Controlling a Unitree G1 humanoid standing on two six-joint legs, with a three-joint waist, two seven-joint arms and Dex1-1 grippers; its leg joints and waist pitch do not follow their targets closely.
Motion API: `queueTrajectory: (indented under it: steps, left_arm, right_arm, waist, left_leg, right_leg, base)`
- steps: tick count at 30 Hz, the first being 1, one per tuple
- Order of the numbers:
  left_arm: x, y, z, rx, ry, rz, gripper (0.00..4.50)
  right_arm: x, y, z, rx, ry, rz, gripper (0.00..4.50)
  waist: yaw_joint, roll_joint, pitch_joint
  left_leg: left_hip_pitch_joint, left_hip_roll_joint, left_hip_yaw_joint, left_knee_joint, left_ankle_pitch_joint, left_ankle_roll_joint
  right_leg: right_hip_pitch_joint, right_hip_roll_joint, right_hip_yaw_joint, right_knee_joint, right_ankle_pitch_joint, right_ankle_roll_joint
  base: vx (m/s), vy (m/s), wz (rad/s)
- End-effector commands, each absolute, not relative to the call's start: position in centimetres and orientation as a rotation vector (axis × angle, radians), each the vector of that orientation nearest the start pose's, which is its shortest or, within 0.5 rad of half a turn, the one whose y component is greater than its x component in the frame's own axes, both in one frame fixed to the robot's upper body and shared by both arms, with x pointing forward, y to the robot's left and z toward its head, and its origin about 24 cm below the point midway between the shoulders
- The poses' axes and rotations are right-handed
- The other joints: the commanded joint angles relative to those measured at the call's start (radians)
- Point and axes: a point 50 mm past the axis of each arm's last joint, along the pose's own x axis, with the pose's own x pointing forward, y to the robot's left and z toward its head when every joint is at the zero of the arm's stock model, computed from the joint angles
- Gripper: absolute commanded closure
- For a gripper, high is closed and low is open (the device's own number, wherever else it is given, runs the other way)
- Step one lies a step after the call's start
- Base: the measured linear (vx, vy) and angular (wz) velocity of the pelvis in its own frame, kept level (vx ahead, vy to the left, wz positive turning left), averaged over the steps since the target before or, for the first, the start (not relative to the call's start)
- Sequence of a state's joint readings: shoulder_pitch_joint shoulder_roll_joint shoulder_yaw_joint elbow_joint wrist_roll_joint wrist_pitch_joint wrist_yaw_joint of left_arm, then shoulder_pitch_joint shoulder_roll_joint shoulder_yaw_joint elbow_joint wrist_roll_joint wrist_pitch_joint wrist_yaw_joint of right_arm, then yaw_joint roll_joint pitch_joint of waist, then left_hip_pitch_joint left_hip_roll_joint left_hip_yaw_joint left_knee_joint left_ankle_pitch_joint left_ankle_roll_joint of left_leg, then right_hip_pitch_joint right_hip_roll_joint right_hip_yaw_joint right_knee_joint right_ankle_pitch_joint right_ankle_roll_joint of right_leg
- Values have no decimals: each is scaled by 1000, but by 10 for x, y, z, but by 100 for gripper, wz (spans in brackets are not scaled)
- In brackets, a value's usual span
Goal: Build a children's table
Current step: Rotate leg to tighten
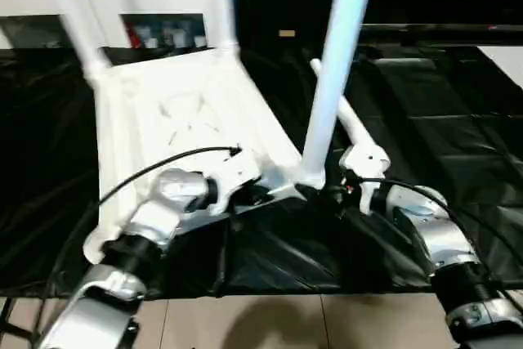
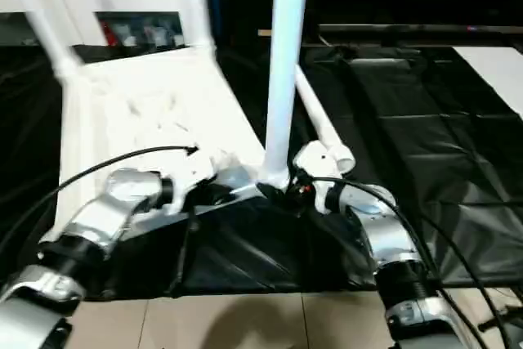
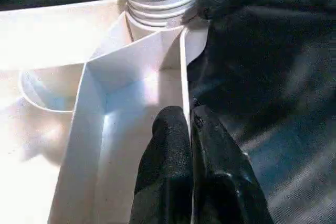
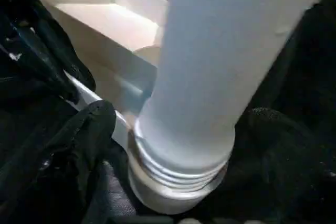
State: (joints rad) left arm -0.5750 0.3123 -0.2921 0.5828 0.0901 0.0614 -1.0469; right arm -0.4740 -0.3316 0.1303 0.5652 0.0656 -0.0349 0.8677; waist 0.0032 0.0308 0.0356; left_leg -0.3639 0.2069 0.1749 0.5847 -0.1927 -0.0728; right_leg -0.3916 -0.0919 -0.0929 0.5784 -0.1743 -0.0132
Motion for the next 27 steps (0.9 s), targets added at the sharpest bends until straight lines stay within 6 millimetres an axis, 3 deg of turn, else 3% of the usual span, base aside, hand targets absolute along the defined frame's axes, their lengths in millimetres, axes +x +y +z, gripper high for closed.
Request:
queueTrajectory:
  steps: [1, 5, 9, 12, 15, 16, 27]
  left_arm:
    - [306, 120, 26, 491, 496, -1291, 450]
    - [307, 121, 26, 490, 499, -1301, 450]
    - [307, 122, 26, 490, 501, -1307, 450]
    - [307, 123, 26, 489, 505, -1312, 450]
    - [307, 124, 27, 490, 509, -1313, 450]
    - [308, 124, 27, 490, 511, -1314, 450]
    - [310, 130, 28, 494, 530, -1323, 450]
  right_arm:
    - [324, -153, 53, -299, 200, 957, 5]
    - [329, -149, 52, -304, 205, 984, 5]
    - [330, -145, 52, -278, 215, 1021, 5]
    - [330, -144, 50, -236, 236, 1060, 32]
    - [330, -142, 48, -211, 247, 1087, 45]
    - [331, -141, 48, -201, 245, 1093, 70]
    - [334, -138, 44, -160, 267, 1125, 159]
  waist:
    - [-3, 1, -55]
    - [-2, 0, -58]
    - [1, -1, -63]
    - [3, 0, -62]
    - [4, 3, -60]
    - [4, 4, -60]
    - [9, 9, -60]
  left_leg:
    - [7, 27, -2, -70, -226, 70]
    - [5, 25, -1, -67, -205, 71]
    - [4, 24, 1, -61, -151, 97]
    - [3, 25, 2, -60, -150, 107]
    - [4, 27, 1, -62, -180, 94]
    - [4, 27, 2, -61, -190, 90]
    - [4, 27, 1, -61, -207, 74]
  right_leg:
    - [47, -48, 46, -55, -162, -259]
    - [50, -50, 47, -50, -134, -265]
    - [53, -47, 45, -41, -57, -283]
    - [54, -48, 44, -41, -56, -288]
    - [52, -48, 44, -42, -96, -288]
    - [51, -48, 44, -44, -104, -287]
    - [50, -49, 43, -40, -112, -292]
  base:
    - [0, 0, 0]
    - [0, 0, 0]
    - [0, 0, 0]
    - [0, 0, 0]
    - [0, 0, 0]
    - [0, 0, 0]
    - [0, 0, 0]
